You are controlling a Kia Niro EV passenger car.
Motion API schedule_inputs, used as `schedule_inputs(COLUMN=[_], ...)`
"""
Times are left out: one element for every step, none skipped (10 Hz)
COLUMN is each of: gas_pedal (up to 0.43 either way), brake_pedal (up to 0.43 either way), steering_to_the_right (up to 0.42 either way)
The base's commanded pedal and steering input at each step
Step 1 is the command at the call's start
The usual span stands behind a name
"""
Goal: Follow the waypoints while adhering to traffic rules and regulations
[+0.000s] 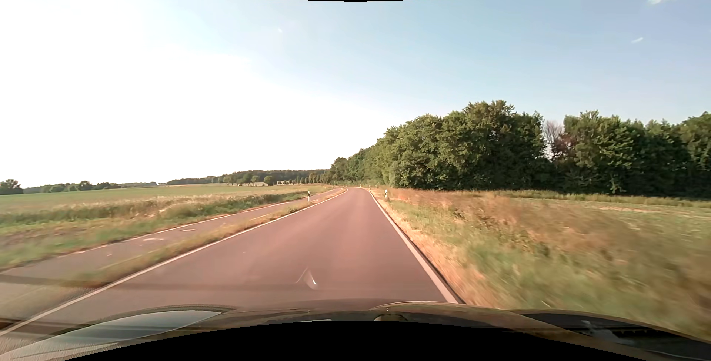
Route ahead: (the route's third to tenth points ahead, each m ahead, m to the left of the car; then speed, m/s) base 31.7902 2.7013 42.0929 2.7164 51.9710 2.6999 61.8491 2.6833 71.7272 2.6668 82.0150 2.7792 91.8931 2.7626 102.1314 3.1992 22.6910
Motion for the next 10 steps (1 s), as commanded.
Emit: schedule_inputs(gas_pedal=[0.169,0.177,0.177,0.177,0.177,0.177,0.177,0.177,0.177,0.189], brake_pedal=[0.000,0.000,0.000,0.000,0.000,0.000,0.000,0.000,0.000,0.000], steering_to_the_right=[-0.002,-0.001,-0.001,-0.001,-0.001,-0.001,0.000,0.000,0.000,0.000])
